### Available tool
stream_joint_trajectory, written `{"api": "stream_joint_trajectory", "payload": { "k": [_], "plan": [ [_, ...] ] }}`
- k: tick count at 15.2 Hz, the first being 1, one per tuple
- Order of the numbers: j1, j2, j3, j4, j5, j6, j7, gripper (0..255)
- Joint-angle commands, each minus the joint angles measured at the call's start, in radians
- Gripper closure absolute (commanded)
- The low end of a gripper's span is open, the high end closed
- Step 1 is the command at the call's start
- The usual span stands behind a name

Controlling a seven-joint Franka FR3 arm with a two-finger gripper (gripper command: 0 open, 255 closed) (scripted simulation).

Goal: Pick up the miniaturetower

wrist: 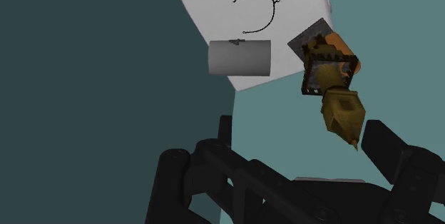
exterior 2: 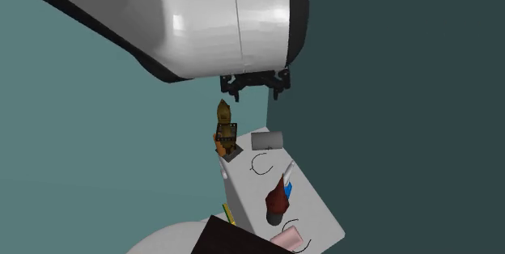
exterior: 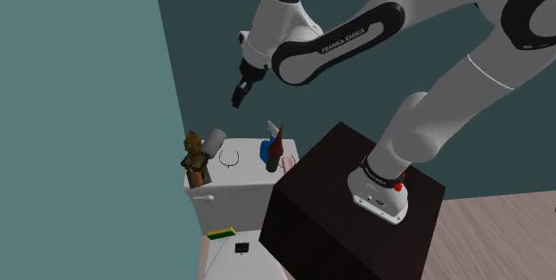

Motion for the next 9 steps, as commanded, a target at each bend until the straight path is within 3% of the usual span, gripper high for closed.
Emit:
{"api": "stream_joint_trajectory", "payload": {
  "k": [1,5,9],
  "plan": [
    [-0.003,0.081,0.023,0.034,-0.032,0.063,0.031,0],
    [0.003,0.228,0.058,0.108,-0.133,0.156,0.121,0],
    [0.04,0.375,0.054,0.203,-0.269,0.224,0.234,0]
  ]
}}
